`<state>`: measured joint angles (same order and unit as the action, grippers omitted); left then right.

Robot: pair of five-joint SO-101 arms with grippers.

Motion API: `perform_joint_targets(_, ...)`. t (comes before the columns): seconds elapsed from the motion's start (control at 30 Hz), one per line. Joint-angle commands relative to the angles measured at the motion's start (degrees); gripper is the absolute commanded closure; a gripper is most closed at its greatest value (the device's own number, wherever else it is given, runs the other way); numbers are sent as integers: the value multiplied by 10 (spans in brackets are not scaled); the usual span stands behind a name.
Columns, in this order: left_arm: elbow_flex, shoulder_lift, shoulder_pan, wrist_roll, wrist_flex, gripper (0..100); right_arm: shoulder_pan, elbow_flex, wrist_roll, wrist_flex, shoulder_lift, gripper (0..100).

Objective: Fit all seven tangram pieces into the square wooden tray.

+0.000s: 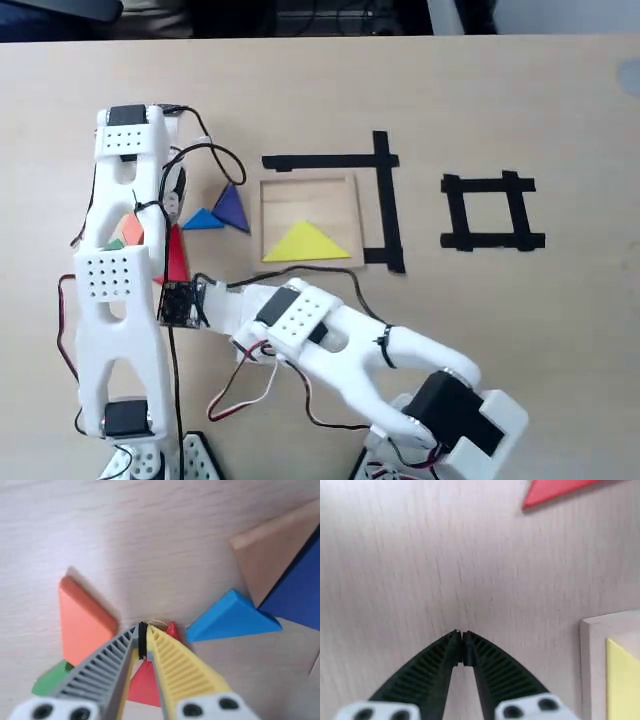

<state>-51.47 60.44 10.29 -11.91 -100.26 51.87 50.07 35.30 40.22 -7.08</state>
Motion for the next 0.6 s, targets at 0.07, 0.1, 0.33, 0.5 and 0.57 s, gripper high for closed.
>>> perform_joint_targets(0.07, 7, 1, -7, -6, -6, 971, 8, -19, 15, 14, -2, 988)
perform_joint_targets(0.1, 6, 1, -7, -6, -6, 971, 5, -19, 10, 15, -5, 988)
perform_joint_targets(0.33, -44, 1, 20, -5, -6, 971, 1, 37, -44, 12, -147, 988)
perform_joint_targets(0.5, -53, 1, 17, -4, -6, 971, -22, 105, -80, 12, -361, 988)
perform_joint_targets(0.57, -53, 5, 15, 4, -6, 971, -49, 131, -98, 11, -437, 988)
